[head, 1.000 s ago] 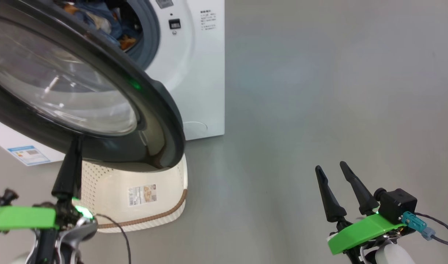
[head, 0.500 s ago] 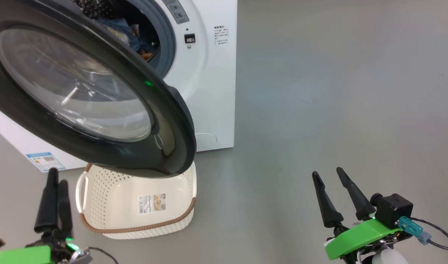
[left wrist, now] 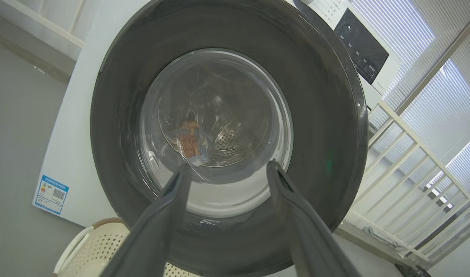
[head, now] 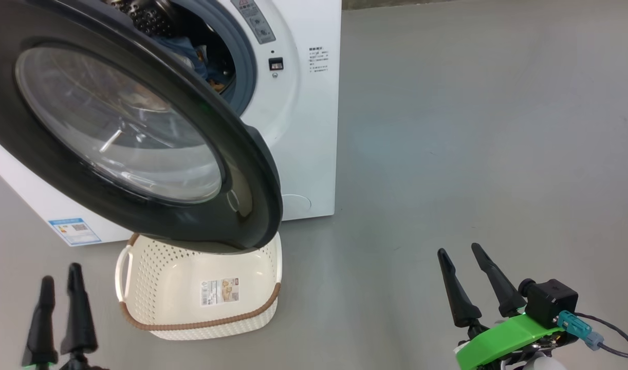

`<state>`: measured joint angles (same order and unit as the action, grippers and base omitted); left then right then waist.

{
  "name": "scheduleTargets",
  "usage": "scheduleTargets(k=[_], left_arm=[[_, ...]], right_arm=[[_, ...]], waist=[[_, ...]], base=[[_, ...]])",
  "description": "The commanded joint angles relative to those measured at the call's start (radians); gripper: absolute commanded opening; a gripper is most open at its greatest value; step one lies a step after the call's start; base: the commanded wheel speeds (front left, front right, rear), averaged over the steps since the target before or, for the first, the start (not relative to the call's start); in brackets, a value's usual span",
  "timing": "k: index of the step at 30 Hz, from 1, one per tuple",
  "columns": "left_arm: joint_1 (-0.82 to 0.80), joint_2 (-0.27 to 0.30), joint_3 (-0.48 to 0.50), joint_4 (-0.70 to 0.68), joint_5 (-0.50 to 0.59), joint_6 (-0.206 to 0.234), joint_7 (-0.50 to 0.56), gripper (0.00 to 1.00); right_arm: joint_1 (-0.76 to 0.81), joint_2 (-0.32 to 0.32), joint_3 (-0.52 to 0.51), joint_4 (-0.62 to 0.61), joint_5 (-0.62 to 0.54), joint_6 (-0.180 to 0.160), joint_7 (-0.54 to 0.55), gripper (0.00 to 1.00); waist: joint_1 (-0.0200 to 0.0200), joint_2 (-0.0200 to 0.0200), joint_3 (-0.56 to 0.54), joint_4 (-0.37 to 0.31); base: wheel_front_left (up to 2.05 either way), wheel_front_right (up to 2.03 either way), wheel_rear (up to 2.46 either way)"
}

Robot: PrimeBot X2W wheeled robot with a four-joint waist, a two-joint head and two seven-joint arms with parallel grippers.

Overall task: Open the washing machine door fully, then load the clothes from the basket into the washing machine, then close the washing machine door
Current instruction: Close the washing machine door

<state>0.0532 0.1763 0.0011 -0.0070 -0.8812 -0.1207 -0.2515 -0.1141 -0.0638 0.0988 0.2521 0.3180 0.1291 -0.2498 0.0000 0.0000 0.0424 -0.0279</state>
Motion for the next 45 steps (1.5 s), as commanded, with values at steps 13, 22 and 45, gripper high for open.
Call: scheduleTargets(k=[13, 22, 45], left_arm=[[0.001, -0.069, 0.121, -0.015, 0.622, 0.013, -0.010, 1.00], [0.079, -0.108, 0.137, 0.001, 0.751, 0.050, -0.010, 1.00], [0.140, -0.126, 0.107, 0.042, 0.771, 0.102, -0.010, 1.00]], right_arm=[[-0.001, 0.004, 0.025, -0.031, -0.004, 0.002, -0.012, 1.00], [0.007, 0.005, 0.025, -0.034, -0.011, 0.002, -0.012, 1.00], [0.014, 0.007, 0.026, -0.032, -0.033, 0.002, -0.012, 1.00]], waist=[[0.0000, 0.0000, -0.008, -0.003], [0.0000, 0.0000, -0.028, -0.014], [0.0000, 0.0000, -0.038, -0.022]], base=[[0.00, 0.00, 0.00], [0.00, 0.00, 0.00], [0.00, 0.00, 0.00]])
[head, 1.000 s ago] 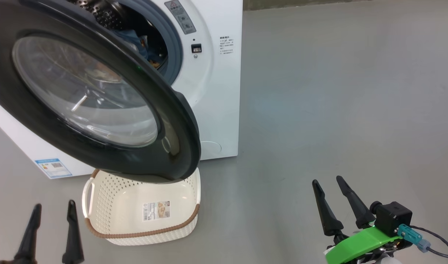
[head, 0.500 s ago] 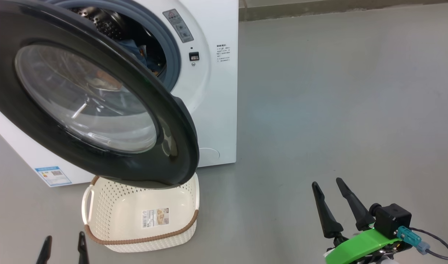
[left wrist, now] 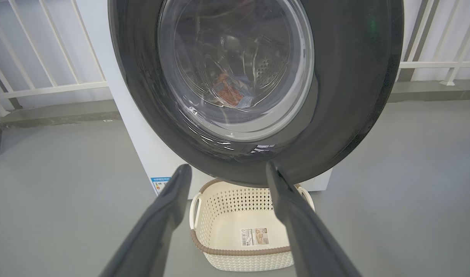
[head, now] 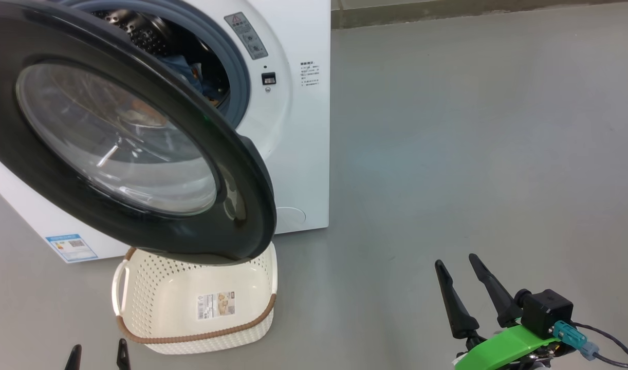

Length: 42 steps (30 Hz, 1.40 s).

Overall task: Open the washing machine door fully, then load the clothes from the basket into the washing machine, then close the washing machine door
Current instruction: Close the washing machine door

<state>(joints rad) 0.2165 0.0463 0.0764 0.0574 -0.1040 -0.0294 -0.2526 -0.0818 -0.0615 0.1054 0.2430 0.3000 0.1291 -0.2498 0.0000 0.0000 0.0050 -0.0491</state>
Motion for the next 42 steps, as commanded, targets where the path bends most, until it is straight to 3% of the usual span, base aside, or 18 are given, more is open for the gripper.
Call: scheduleTargets(k=[1, 12, 22, 42], left_arm=[[-0.025, 0.004, 0.032, -0.022, -0.007, 0.011, -0.009, 1.00], [-0.036, 0.004, 0.039, -0.014, -0.043, 0.032, -0.009, 1.00], [-0.044, 0.004, 0.047, -0.015, -0.112, 0.013, -0.009, 1.00], [-0.050, 0.004, 0.042, -0.015, -0.154, 0.021, -0.009, 1.00]], right_arm=[[-0.018, 0.004, 0.019, -0.022, -0.017, 0.002, -0.012, 1.00], [-0.016, 0.005, 0.017, -0.018, -0.032, 0.002, -0.012, 1.00], [-0.012, 0.005, 0.014, -0.025, -0.042, 0.002, -0.012, 1.00], [-0.011, 0.007, 0.011, -0.027, -0.045, 0.002, -0.012, 1.00]], waist=[[0.0000, 0.0000, 0.000, -0.001], [0.0000, 0.0000, -0.003, -0.005], [0.0000, 0.0000, 0.002, -0.004], [0.0000, 0.0000, 0.006, -0.004]], base=[[0.00, 0.00, 0.00], [0.00, 0.00, 0.00], [0.00, 0.00, 0.00], [0.00, 0.00, 0.00]])
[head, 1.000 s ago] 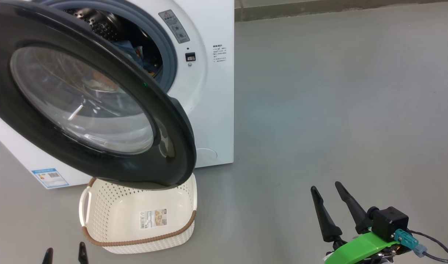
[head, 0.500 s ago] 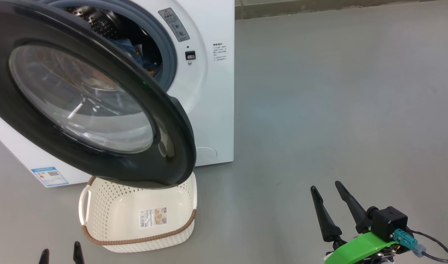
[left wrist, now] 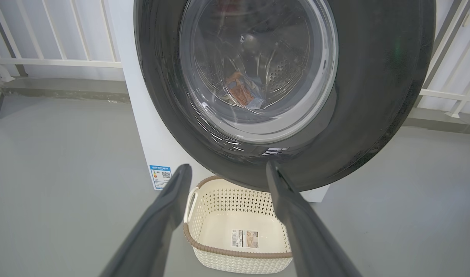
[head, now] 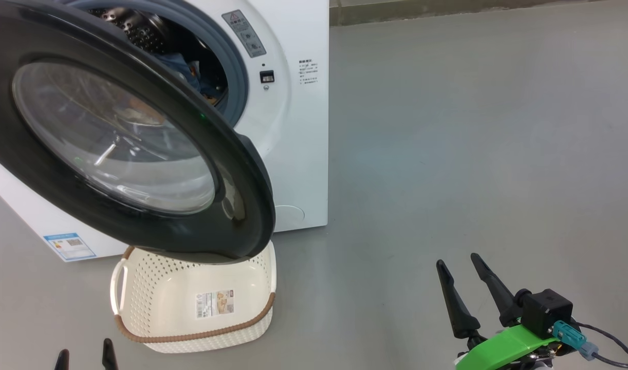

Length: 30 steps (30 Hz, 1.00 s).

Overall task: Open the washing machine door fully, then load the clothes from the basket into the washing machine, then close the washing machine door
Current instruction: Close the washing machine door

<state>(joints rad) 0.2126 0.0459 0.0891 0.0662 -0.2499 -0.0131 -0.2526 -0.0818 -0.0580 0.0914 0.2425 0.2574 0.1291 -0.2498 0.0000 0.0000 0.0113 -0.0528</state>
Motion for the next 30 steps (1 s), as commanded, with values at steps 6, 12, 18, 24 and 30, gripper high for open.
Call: scheduleTargets(k=[6, 12, 18, 24, 30], left_arm=[[-0.047, 0.004, 0.029, -0.022, -0.018, 0.008, -0.009, 1.00], [-0.054, 0.004, 0.032, -0.022, -0.037, 0.009, -0.009, 1.00], [-0.064, 0.004, 0.030, -0.028, -0.035, 0.011, -0.009, 1.00], [-0.066, 0.004, 0.026, -0.030, -0.039, 0.009, -0.009, 1.00], [-0.078, 0.004, 0.015, -0.026, -0.051, 0.009, -0.009, 1.00]], right_arm=[[-0.013, 0.004, 0.022, -0.022, -0.002, 0.002, -0.012, 1.00], [-0.017, 0.004, 0.019, -0.009, -0.002, 0.002, -0.012, 0.59], [-0.026, 0.006, 0.007, -0.017, 0.009, 0.002, -0.012, 0.00], [-0.045, 0.007, 0.023, -0.165, 0.042, 0.002, -0.012, 0.00], [-0.067, -0.021, 0.081, -0.358, 0.075, 0.002, -0.012, 0.00]], waist=[[0.0000, 0.0000, 0.001, 0.002], [0.0000, 0.0000, 0.005, 0.006], [0.0000, 0.0000, 0.009, 0.013], [0.0000, 0.0000, 0.017, 0.022], [0.0000, 0.0000, 0.033, 0.049]], base=[[0.00, 0.00, 0.00], [0.00, 0.00, 0.00], [0.00, 0.00, 0.00], [0.00, 0.00, 0.00], [0.00, 0.00, 0.00]])
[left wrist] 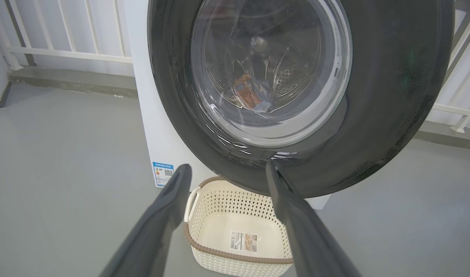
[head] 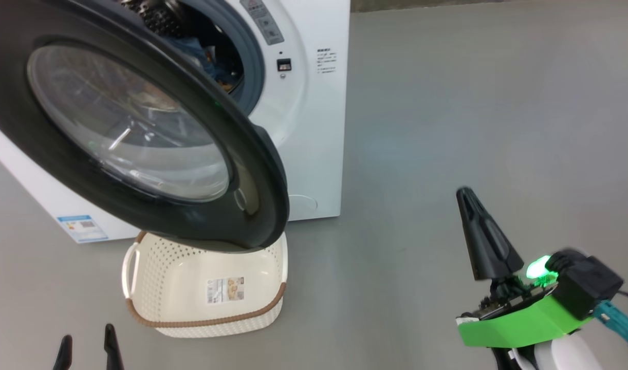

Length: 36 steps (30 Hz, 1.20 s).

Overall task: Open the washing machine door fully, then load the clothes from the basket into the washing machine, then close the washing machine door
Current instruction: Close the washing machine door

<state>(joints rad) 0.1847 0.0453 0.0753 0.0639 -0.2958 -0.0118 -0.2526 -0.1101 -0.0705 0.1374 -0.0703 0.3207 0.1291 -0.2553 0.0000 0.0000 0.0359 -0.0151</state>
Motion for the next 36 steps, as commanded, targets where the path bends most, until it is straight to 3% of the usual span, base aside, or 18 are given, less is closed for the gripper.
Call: scheduleTargets(k=[1, 9, 18, 24, 28, 36], left_arm=[[-0.054, 0.005, 0.027, -0.024, -0.006, 0.009, -0.009, 1.00], [-0.091, 0.005, -0.013, -0.029, -0.015, 0.008, -0.009, 1.00], [-0.126, 0.005, -0.076, -0.024, -0.042, 0.010, -0.009, 1.00], [-0.158, 0.005, -0.130, -0.031, -0.060, 0.020, -0.009, 1.00], [-0.177, 0.005, -0.160, -0.039, -0.073, 0.027, -0.009, 1.00], [-0.243, 0.005, -0.221, -0.059, -0.097, 0.042, -0.009, 1.00]], right_arm=[[-0.045, -0.017, 0.046, -0.077, 0.014, 0.002, -0.006, 0.00], [-0.116, -0.122, 0.236, -0.269, 0.067, 0.002, -0.006, 0.00], [-0.217, -0.233, 0.485, -0.268, 0.117, 0.002, -0.006, 0.00], [-0.281, -0.288, 0.641, -0.169, 0.159, 0.002, -0.006, 0.00], [-0.308, -0.308, 0.693, -0.087, 0.192, 0.002, -0.006, 0.00], [-0.343, -0.311, 0.631, 0.064, 0.200, 0.002, -0.006, 0.00]], waist=[[0.0000, 0.0000, 0.012, 0.017], [0.0000, 0.0000, 0.045, 0.082], [0.0000, 0.0000, 0.084, 0.182], [0.0000, 0.0000, 0.128, 0.256], [0.0000, 0.0000, 0.164, 0.289], [0.0000, 0.0000, 0.254, 0.339]], base=[[0.00, 0.00, 0.00], [0.00, 0.00, 0.00], [0.00, 0.00, 0.00], [0.00, 0.00, 0.00], [0.00, 0.00, 0.00], [0.00, 0.00, 0.00]])
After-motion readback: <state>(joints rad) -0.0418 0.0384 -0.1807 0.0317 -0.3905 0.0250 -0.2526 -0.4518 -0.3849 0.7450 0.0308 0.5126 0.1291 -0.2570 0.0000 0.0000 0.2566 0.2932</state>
